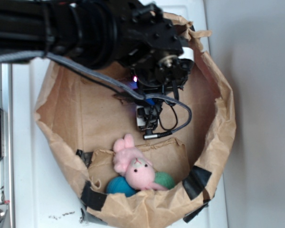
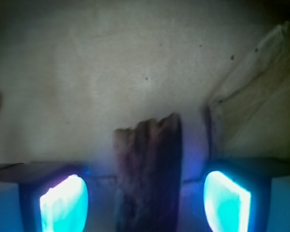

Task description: Grab the wood chip.

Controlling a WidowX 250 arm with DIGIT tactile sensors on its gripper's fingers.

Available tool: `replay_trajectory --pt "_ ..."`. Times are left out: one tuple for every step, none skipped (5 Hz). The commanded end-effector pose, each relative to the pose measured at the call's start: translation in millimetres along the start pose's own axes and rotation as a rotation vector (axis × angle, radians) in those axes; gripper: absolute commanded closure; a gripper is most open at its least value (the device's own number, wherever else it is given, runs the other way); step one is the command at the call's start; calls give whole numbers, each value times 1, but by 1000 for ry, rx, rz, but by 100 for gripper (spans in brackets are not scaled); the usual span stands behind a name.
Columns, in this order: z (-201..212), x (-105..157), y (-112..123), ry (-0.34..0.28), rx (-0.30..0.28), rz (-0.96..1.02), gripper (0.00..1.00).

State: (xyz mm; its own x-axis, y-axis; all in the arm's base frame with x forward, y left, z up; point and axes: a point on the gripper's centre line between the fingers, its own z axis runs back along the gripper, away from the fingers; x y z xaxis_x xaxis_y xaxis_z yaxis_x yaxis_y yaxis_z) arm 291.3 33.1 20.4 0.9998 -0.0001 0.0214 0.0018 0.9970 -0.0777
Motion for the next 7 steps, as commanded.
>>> replay_trajectory --pt "13 6 -1 -88 33 -15 100" --pt "22 5 6 -126 28 3 100" --pt "39 3 10 -183 17 16 100" --pt "77 -6 5 -240 -36 40 100" --pt "108 -18 9 -283 -54 67 100" --pt "116 -23 12 -303 -69 66 100" --pt "112 -24 13 -287 -43 64 100"
